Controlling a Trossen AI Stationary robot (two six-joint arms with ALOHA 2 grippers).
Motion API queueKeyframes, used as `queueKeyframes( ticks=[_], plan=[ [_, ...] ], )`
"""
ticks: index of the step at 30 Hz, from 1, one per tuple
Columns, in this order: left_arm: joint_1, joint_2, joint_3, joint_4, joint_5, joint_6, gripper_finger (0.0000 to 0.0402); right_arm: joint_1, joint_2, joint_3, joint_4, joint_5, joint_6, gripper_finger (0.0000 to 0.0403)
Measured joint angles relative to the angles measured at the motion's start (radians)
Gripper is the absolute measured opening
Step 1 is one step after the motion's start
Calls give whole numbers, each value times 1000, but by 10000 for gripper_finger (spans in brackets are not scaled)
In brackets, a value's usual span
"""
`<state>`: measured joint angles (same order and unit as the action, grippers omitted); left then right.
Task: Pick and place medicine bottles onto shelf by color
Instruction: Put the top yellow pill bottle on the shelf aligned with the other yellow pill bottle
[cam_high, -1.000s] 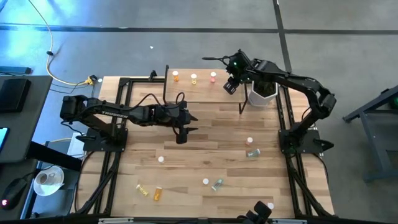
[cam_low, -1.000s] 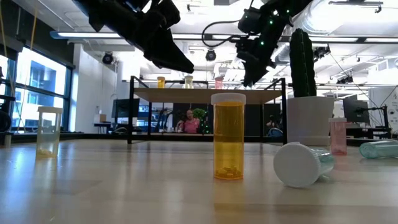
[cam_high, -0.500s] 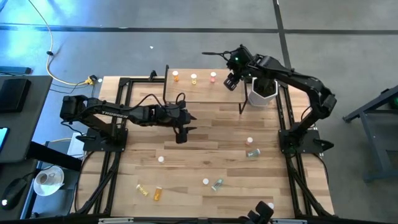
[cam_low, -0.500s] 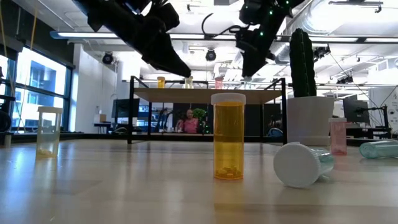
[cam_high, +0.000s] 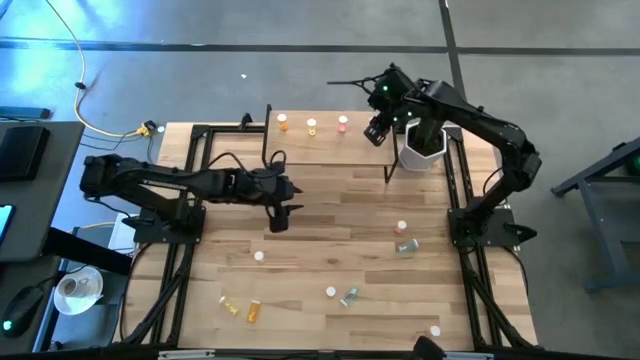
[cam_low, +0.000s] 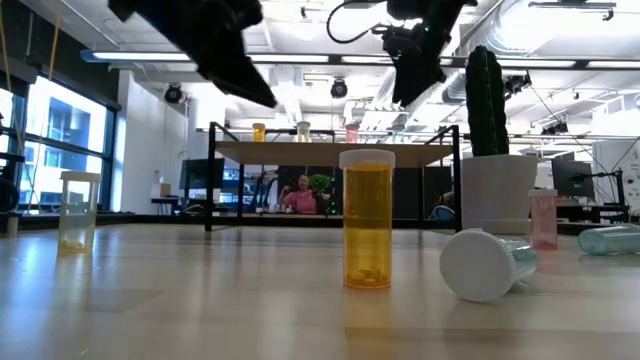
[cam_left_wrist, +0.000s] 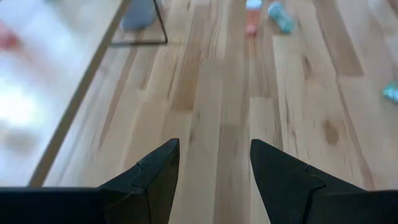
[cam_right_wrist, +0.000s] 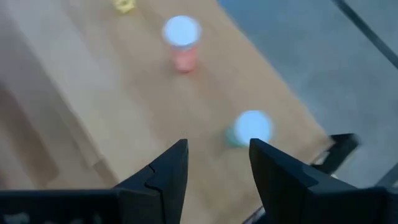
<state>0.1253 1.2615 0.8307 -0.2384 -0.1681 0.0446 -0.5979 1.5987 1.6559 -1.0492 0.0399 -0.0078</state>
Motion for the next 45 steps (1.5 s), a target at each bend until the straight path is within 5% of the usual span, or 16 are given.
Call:
queueKeyframes(
  ticks=[12,23,33,45],
  plan=[
    [-190,-104,0,-326,-72,-267,186,157,-4,0,-14,4,-2,163],
    [-491,-95,0,-461,-266,-554,186,209,-4,-1,15,4,-16,163],
    [-606,-22,0,-487,-188,-699,192,208,-4,-1,48,5,-18,163],
    [-616,89,-1,-522,-165,-759,254,208,-3,-2,52,6,-19,163]
  ],
)
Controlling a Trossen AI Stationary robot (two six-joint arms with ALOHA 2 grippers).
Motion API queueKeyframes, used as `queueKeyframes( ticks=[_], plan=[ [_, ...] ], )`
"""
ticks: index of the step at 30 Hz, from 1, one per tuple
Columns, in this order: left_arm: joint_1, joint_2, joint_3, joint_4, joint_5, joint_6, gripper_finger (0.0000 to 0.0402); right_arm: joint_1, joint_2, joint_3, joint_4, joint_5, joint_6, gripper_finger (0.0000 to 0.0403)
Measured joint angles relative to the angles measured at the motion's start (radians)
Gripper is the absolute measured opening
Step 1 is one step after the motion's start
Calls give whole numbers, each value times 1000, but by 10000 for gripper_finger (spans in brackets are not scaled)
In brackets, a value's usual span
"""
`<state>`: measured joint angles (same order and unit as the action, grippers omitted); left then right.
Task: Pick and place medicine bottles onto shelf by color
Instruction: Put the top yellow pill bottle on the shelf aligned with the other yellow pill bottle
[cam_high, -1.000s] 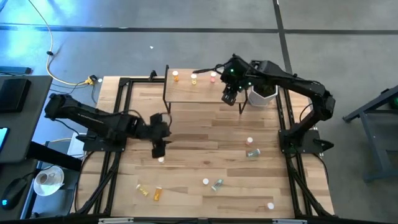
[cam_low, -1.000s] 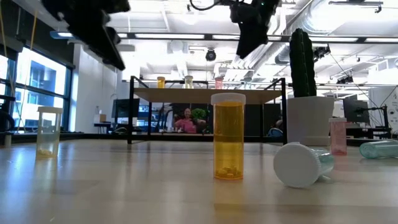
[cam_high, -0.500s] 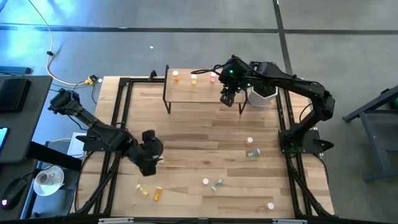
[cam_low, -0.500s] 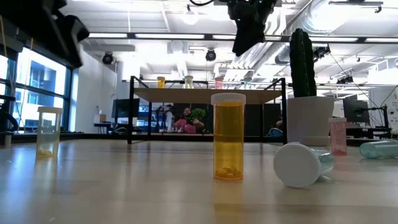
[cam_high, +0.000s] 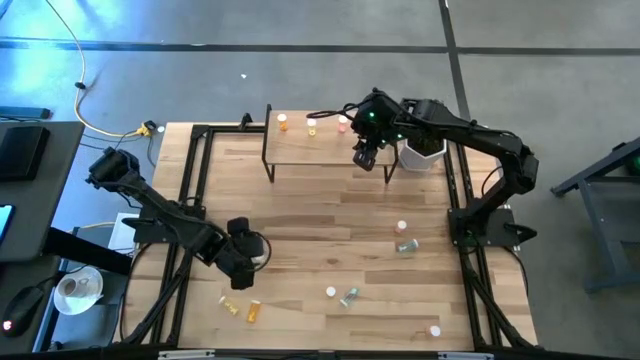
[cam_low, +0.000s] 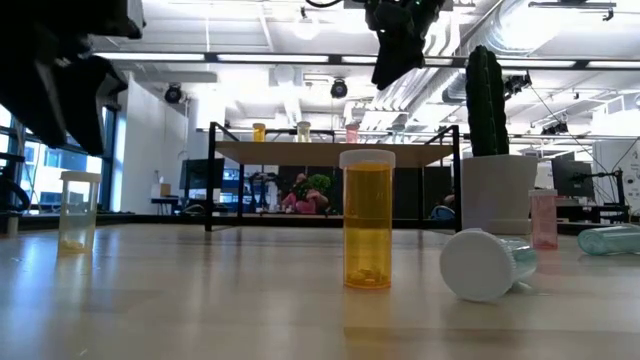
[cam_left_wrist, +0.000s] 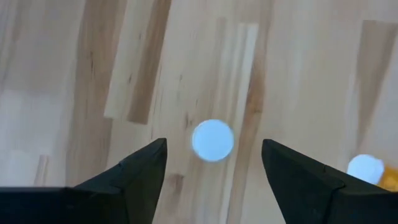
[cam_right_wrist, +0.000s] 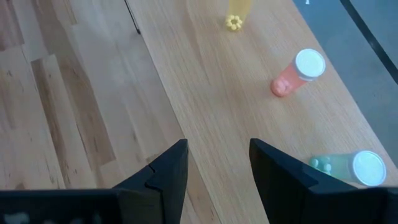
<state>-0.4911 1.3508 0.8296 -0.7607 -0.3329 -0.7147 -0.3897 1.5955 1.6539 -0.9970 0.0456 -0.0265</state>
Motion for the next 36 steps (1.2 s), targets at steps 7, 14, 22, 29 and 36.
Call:
queueKeyframes(
  ticks=[7,14,22,29,36],
  plan=[
    [28,47,0,-7,-9,-16,251,0,1,0,2,0,0,163],
    [67,85,1,17,11,-15,251,0,1,0,-5,0,0,163],
    [69,129,1,26,59,-15,250,0,1,0,-5,0,-8,163],
    [69,167,1,27,73,2,250,0,1,0,-7,0,-8,163],
    [70,155,1,24,79,40,250,0,1,0,-7,0,-8,163]
  ],
)
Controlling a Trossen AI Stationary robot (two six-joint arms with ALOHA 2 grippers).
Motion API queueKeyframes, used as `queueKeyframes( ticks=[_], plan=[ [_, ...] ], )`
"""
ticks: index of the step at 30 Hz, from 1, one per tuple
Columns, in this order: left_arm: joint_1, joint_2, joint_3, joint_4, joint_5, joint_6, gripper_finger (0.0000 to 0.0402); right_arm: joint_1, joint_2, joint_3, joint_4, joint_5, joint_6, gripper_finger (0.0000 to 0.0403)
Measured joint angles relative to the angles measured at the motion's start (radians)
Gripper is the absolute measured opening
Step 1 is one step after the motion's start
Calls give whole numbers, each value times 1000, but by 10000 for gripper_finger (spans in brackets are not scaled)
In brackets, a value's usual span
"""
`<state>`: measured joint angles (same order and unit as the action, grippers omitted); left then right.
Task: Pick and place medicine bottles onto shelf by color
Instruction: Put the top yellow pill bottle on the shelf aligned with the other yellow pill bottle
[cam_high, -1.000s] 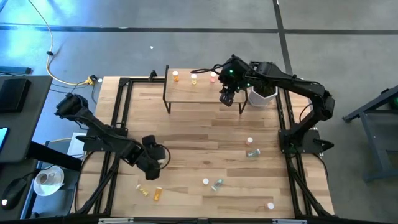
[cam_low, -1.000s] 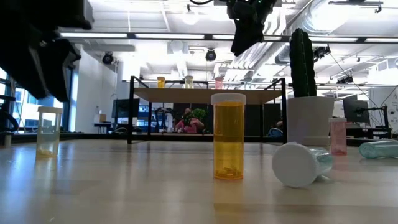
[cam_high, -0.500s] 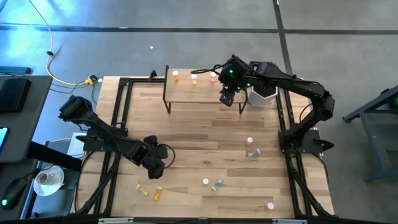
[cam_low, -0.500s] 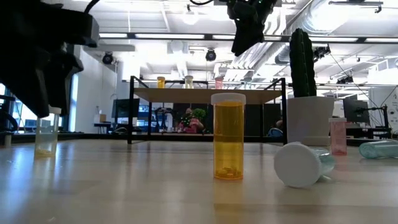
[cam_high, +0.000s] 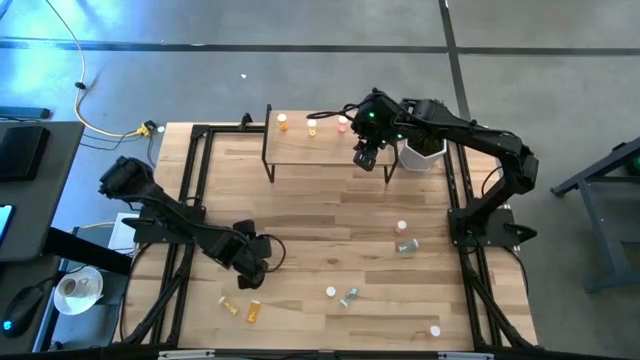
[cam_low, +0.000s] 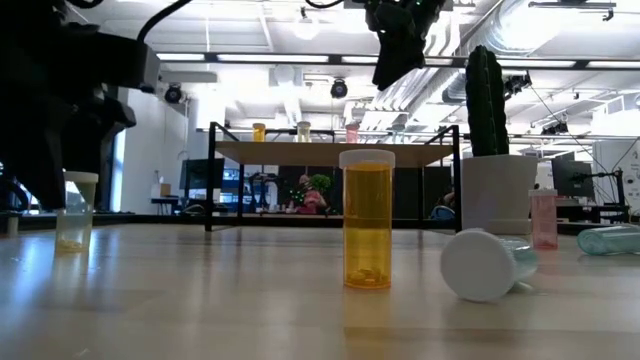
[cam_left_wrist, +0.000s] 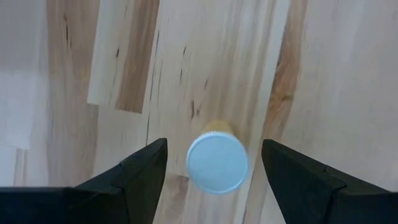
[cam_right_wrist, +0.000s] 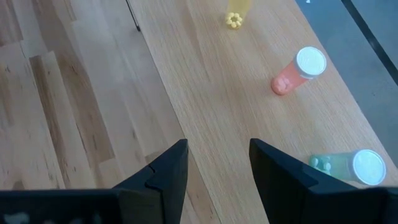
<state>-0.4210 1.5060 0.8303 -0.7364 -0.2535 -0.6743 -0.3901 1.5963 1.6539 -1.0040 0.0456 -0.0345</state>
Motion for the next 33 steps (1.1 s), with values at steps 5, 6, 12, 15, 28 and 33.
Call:
queueKeyframes(
  ticks=[5,6,12,15,28,33],
  plan=[
    [5,-24,0,-7,0,18,250,0,0,0,0,0,0,163],
    [5,-28,0,-7,1,22,250,0,0,0,0,0,0,163],
    [5,-53,0,-11,0,23,249,0,0,0,1,0,0,163],
    [5,-53,0,-18,1,23,237,0,0,0,2,0,0,163],
    [6,-53,0,-20,1,50,137,0,0,0,3,0,0,163],
    [34,-55,0,-17,26,59,119,0,0,0,3,0,0,163]
  ],
)
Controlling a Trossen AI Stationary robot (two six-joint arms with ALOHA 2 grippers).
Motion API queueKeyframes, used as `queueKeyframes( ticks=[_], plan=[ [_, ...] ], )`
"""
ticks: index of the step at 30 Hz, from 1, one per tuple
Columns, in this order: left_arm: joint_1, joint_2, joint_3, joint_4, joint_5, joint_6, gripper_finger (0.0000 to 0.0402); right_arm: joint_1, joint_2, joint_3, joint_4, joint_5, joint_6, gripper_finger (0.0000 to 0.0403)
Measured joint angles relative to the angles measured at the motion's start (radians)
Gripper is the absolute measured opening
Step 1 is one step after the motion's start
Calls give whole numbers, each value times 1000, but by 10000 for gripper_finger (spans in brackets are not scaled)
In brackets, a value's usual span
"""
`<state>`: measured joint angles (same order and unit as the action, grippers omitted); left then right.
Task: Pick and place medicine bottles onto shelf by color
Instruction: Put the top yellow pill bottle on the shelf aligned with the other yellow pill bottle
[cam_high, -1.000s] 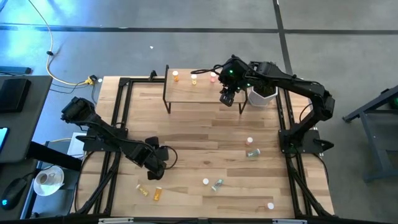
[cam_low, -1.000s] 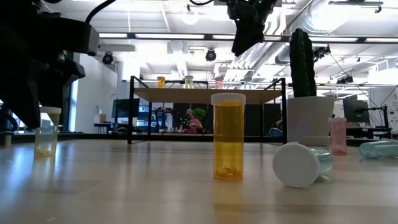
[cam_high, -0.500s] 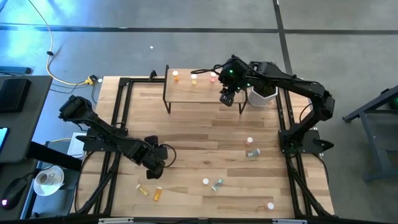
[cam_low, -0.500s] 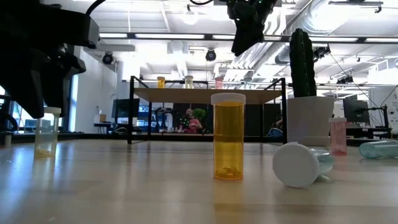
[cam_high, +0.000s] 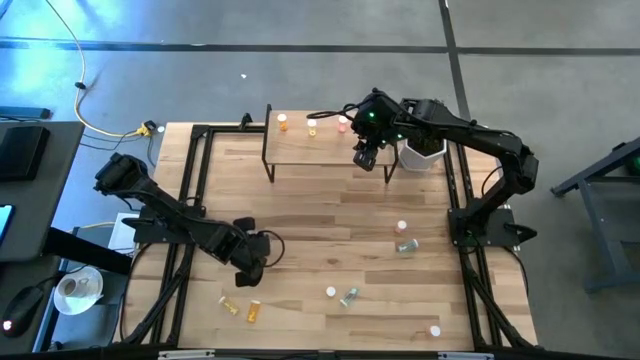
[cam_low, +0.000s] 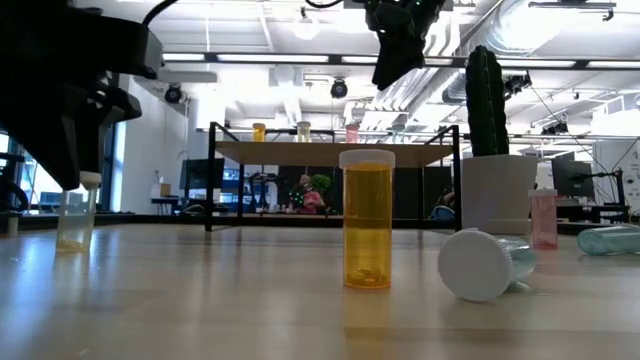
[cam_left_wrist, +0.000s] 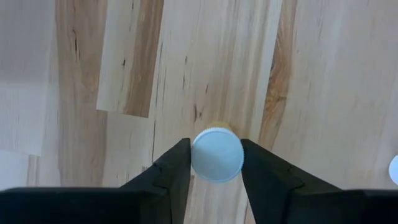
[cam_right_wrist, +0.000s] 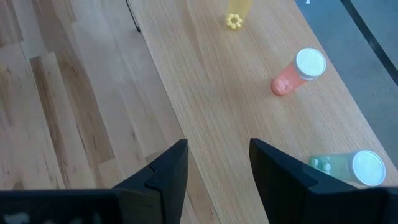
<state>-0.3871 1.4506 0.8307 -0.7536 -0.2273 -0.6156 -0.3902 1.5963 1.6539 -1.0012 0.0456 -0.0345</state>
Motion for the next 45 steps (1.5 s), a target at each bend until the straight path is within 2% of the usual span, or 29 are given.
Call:
queueKeyframes(
  ticks=[10,17,33,39,45],
  plan=[
    [87,-7,22,17,37,123,117,-1,0,0,-3,0,-1,163],
    [189,-7,117,10,80,342,117,-1,0,0,-3,0,-19,163],
    [631,-7,454,-44,62,845,117,-3,0,0,-9,0,-45,163],
    [796,-7,582,-44,59,928,117,-3,0,0,-8,0,-45,163],
    [891,18,710,-79,63,944,117,-3,0,0,-7,0,-45,163]
  ],
)
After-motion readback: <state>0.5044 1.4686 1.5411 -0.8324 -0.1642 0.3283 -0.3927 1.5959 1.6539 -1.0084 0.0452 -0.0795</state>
